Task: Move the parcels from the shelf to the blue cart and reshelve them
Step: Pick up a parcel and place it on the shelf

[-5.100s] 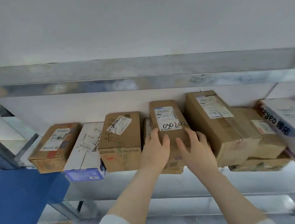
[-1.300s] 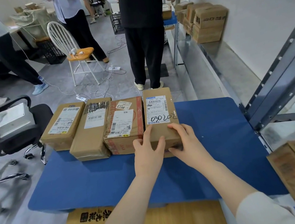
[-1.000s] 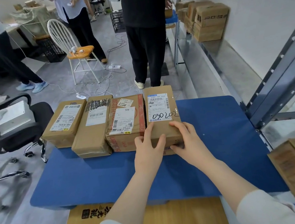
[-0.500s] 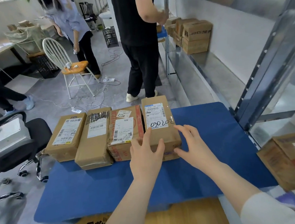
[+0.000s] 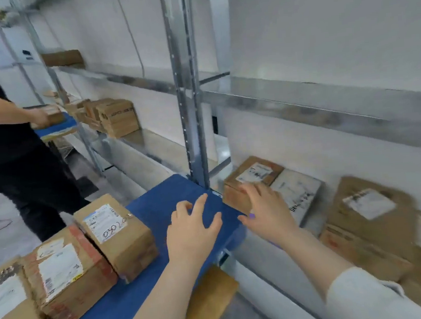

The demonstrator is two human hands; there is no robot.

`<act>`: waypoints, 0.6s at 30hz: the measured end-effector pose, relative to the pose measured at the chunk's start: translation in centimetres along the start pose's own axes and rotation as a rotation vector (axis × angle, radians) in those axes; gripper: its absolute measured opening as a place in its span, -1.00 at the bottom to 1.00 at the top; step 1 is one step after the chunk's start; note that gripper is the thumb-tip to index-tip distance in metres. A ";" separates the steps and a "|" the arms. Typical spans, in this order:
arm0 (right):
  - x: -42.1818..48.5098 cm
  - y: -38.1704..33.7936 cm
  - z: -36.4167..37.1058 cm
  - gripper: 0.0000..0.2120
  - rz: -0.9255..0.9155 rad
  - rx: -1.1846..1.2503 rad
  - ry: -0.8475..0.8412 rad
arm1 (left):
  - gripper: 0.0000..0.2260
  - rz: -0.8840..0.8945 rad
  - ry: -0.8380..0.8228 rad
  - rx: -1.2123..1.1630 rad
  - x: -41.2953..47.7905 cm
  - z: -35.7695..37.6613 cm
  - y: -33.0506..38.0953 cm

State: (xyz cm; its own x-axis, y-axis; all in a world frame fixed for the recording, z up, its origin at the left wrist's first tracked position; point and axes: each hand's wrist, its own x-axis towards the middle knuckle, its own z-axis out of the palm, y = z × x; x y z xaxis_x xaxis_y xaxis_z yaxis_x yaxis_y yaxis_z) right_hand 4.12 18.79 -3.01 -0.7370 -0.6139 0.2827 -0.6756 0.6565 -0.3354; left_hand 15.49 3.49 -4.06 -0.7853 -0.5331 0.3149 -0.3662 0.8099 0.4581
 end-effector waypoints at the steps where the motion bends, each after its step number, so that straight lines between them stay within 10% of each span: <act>1: -1.8 1.2 -1.4 -0.37 0.057 -0.040 0.025 | -0.51 0.067 -0.030 0.008 -0.5 0.4 1.8; 18: -34.8 15.0 -20.1 -0.37 0.723 -0.384 0.256 | -0.47 0.713 -0.441 -0.195 -17.1 7.9 31.6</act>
State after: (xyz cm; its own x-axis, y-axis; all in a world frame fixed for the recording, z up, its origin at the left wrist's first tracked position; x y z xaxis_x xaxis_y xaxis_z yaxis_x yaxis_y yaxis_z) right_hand 19.26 58.84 0.18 -0.9400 0.0999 0.3263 0.0360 0.9798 -0.1965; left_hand 13.39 40.18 -1.57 -0.9322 0.2631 0.2486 0.3486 0.8371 0.4215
